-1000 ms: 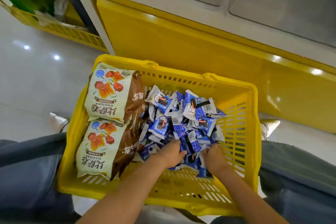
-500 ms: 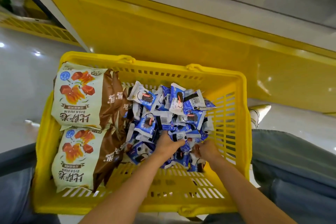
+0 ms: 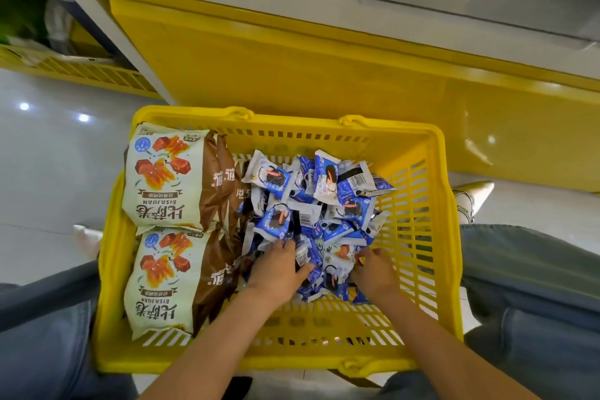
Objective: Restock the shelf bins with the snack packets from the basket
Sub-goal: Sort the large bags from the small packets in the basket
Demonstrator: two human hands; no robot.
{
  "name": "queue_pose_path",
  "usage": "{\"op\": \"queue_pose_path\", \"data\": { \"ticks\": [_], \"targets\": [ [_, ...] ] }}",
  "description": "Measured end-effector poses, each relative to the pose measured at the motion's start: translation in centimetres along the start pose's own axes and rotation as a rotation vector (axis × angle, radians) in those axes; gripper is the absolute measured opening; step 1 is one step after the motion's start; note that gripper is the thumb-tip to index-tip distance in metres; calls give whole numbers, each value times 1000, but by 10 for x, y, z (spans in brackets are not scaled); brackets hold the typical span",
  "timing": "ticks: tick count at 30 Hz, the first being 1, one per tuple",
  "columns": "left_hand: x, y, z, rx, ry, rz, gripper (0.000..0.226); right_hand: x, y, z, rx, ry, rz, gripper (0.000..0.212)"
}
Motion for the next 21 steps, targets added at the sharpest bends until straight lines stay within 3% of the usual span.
{"op": "queue_pose_path", "data": {
  "ticks": [2,7,9,11,14,18,21],
  "targets": [
    [-5,3,7,-86,-16,48,56,-2,-1,2,-82,-21,-18,33],
    [-18,11,27,-188,-114,104,56,-4,-3,2,73,-27,39,24],
    [-20,15,35,-239,-181,108,54,-6,-3,5,69,-62,54,5],
    [-21,16,41,-287,-244,91,52,-10,-5,9,72,-98,48,22],
    [-22,1,44,-170,-254,-33,42,-21,-12,21,6,-156,23,13],
    [-30,-35,24,81,-142,-290,40,-43,-38,47,-286,-301,-116,18],
    [-35,-52,5,-64,-2,-350,45,-66,-57,74,-379,-449,-123,14]
  ]
}}
Point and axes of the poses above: each hand's wrist, its own x-axis towards the middle knuckle, its own y-axis out of the palm, z = x × y, the point moved 10 cm from there along x, towards the middle knuckle, and after that the axes turned 14 degrees about x, right-handed, at the moved point
